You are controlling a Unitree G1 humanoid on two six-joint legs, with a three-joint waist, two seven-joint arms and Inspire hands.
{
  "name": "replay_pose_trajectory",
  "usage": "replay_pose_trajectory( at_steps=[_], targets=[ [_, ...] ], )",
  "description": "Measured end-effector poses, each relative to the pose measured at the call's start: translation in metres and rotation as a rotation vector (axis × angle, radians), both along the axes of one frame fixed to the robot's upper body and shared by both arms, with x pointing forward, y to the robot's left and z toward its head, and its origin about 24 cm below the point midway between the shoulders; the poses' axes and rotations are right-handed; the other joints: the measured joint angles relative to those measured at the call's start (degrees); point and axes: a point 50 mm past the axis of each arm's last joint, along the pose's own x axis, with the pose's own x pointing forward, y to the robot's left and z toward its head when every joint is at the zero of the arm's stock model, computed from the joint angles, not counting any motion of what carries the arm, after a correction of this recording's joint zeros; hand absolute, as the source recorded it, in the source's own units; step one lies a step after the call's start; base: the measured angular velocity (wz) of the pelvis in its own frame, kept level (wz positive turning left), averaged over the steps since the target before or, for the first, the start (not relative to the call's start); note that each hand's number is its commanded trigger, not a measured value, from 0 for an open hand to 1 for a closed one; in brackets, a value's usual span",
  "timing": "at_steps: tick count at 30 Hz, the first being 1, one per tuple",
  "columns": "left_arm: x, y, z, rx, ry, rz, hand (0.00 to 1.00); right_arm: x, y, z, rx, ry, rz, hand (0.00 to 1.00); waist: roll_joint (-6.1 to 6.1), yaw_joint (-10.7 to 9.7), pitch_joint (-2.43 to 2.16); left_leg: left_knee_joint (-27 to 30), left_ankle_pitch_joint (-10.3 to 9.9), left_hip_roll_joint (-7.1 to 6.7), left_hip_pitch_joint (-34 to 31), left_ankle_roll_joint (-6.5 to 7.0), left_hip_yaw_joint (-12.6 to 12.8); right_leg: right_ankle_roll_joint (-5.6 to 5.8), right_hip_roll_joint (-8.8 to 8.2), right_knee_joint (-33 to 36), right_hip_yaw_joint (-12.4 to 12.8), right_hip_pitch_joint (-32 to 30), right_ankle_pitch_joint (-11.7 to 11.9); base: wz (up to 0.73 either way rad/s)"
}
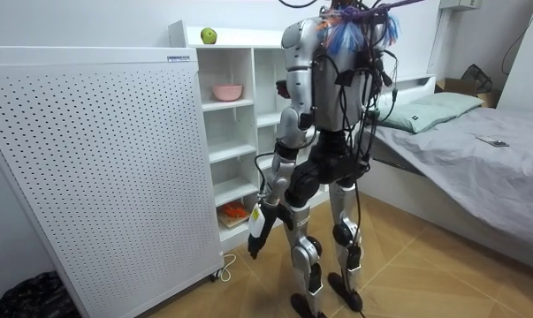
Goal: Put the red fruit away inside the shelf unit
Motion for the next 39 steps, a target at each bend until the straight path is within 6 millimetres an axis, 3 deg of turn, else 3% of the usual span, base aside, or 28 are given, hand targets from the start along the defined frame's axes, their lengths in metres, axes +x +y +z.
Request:
replay_pose_trajectory(
  at_steps=[5,8,12,16,17,23,26,30,34,39],
  targets=[
    [0.011,0.0,0.001,0.02,-0.047,0.031,0.0,-0.002,-0.01,-0.036,0.155,0.165,-0.108,1.0,0.82,0.26,-0.15,1.29,0.11,0.08,-3.61,0.13,-0.07,-0.07,-0.16,1.0,-0.36,-3.42,0.04,0.03],
    [0.026,-0.004,0.002,0.011,-0.096,0.06,0.0,0.007,-0.01,-0.053,0.318,0.249,-0.184,1.0,1.39,0.16,0.26,3.19,0.12,0.18,-6.92,0.17,-0.27,-0.25,-0.32,2.07,-0.99,-6.37,0.15,0.06],
    [0.053,-0.011,0.004,-0.004,-0.158,0.028,0.0,0.02,-0.002,-0.072,0.413,0.352,-0.248,1.0,2.38,0.38,0.94,5.36,0.3,0.37,-11.75,0.46,-0.63,-0.39,-0.41,4.81,-1.36,-11.35,0.19,0.03],
    [0.072,-0.019,0.006,-0.046,-0.219,0.035,0.0,0.029,0.0,-0.079,0.577,0.411,-0.312,1.0,2.81,0.6,1.23,7.49,0.6,0.07,-16.53,0.86,-1.4,-0.49,-1.23,9.4,-1.56,-17.08,-0.71,0.09],
    [0.073,-0.021,0.006,-0.055,-0.224,0.039,0.0,0.031,-0.001,-0.081,0.608,0.427,-0.334,1.0,3.07,0.91,1.5,8.22,0.62,-0.01,-17.55,0.9,-1.24,-0.47,-1.43,10.72,-1.56,-18.37,-1.03,-0.04],
    [0.079,-0.021,0.008,-0.067,-0.246,0.037,0.0,0.047,-0.005,-0.069,0.75,0.4,-0.377,1.0,4.03,2.06,2.47,13.19,0.83,-0.14,-27.08,1.29,-0.53,-0.92,-2.72,18.26,-1.55,-29.23,-2.13,-0.02],
    [0.09,-0.026,0.01,-0.079,-0.264,0.006,0.0,0.057,-0.01,-0.059,0.761,0.377,-0.382,1.0,4.22,2.76,2.83,14.93,1.19,-0.91,-32.44,1.71,-0.12,-1.38,-4.07,23.18,-1.41,-35.91,-3.15,0.02],
    [0.104,-0.031,0.013,-0.085,-0.294,-0.033,0.0,0.063,-0.016,-0.052,0.831,0.357,-0.409,1.0,3.98,3.43,2.97,17.26,2.02,-1.77,-39.02,1.72,0.08,-2.05,-5.38,27.71,-0.74,-43.52,-4.53,0.1],
    [0.108,-0.039,0.014,-0.097,-0.31,-0.081,0.0,0.066,-0.017,-0.048,0.92,0.34,-0.424,1.0,3.81,4.12,3.07,19.27,2.39,-1.92,-43.4,1.58,0.21,-2.38,-5.52,30.39,-0.07,-48.39,-5.0,0.03],
    [0.115,-0.044,0.017,-0.098,-0.34,-0.12,0.0,0.081,-0.024,-0.026,1.007,0.265,-0.427,1.0,3.74,4.13,3.12,22.76,2.38,-1.83,-49.3,1.4,0.04,-2.97,-6.5,33.73,-0.49,-53.99,-5.43,0.1]
  ],
)
